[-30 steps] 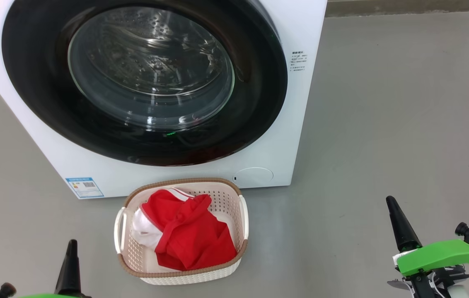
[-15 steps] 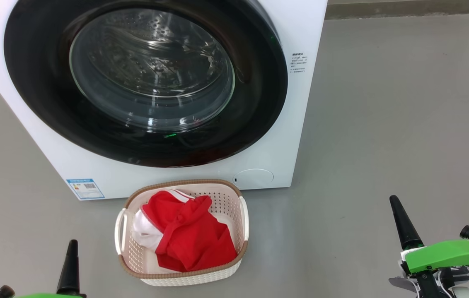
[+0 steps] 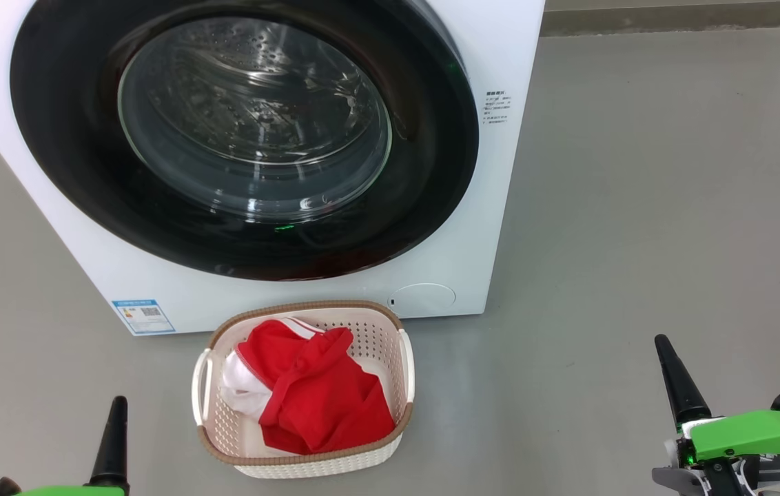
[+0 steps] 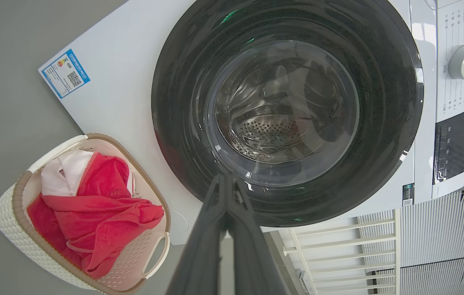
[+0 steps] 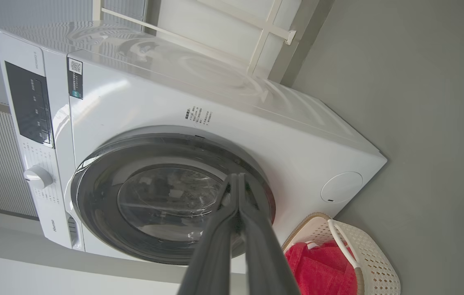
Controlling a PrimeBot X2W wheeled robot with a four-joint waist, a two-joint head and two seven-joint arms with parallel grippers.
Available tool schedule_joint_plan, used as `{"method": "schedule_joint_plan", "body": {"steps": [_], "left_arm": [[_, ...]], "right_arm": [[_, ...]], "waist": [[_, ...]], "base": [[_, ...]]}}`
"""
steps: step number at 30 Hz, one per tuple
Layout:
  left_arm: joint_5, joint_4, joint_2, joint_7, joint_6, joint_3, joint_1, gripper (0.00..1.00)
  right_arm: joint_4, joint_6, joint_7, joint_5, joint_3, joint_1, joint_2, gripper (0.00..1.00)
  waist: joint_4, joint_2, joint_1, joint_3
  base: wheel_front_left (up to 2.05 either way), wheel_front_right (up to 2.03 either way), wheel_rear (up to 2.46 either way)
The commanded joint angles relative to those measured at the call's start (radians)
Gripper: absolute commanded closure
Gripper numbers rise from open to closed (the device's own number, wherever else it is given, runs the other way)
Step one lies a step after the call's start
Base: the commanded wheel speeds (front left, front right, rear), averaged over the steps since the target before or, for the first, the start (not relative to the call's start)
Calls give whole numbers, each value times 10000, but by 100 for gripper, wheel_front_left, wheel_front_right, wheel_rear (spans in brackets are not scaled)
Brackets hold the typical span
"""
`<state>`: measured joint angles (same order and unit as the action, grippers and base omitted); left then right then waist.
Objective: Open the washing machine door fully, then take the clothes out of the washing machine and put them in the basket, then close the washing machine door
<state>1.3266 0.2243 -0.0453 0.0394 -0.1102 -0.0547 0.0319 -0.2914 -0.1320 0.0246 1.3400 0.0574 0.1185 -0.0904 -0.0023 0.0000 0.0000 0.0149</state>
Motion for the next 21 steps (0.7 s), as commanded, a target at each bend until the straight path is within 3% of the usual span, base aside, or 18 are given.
{"method": "schedule_joint_plan", "body": {"steps": [1, 21], "left_arm": [[331, -167, -102, 113, -108, -308, 476, 100], [2167, 114, -63, 582, -180, -525, 689, 100]], "right_arm": [[322, 8, 84, 336, -56, 115, 15, 100], [430, 12, 652, 2102, 371, -51, 274, 100]], "waist": [[2, 0, 0, -7], [17, 0, 0, -89]], "base": [[0, 0, 0], [0, 0, 0]]}}
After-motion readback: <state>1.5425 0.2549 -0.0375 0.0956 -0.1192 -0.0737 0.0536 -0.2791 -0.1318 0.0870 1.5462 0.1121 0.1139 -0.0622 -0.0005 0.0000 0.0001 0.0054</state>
